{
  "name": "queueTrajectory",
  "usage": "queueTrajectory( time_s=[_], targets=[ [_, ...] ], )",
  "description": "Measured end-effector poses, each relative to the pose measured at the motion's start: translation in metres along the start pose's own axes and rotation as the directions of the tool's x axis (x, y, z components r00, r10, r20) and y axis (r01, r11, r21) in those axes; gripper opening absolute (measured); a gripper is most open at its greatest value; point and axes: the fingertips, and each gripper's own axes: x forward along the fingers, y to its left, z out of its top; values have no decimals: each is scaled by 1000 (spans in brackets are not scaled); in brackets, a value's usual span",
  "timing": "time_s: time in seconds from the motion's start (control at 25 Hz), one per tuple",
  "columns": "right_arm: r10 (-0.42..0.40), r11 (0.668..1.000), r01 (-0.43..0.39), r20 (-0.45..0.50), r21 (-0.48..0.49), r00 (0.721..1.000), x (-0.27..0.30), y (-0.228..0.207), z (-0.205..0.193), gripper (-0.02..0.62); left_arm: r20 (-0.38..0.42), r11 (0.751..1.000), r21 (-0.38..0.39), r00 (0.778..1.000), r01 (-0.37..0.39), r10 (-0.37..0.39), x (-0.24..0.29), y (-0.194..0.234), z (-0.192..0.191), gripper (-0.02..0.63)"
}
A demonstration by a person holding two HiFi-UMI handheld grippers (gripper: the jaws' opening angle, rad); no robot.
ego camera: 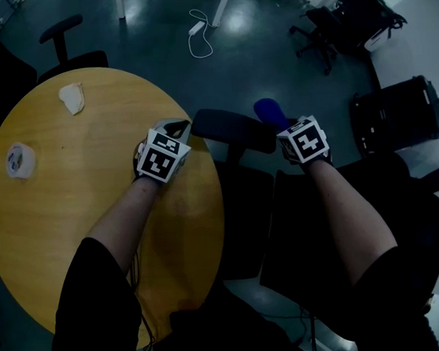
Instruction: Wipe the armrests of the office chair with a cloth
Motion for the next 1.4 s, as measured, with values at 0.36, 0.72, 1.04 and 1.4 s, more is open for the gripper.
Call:
queueTrajectory(
  time_s=[0.36, 0.72, 1.04, 1.4],
  targets=[
    [88, 989, -74, 102, -129, 991, 8, 48, 66, 92, 0, 1000, -6, 1000, -2, 2, -2, -2, -1, 12],
    [172, 962, -128, 170, -242, 970, 16, 106, 131, 92, -24, 1000, 27, 1000, 13, -12, -5, -8, -6, 12],
    [317, 915, -238, 219, -325, 923, 13, 172, 170, 92, 5, 997, -32, 998, 68, -68, -9, -17, -11, 12],
    [457, 869, -486, 525, -91, 718, -65, 247, 189, 92, 122, 944, -317, 991, 90, -54, -64, -44, -44, 12]
  ],
)
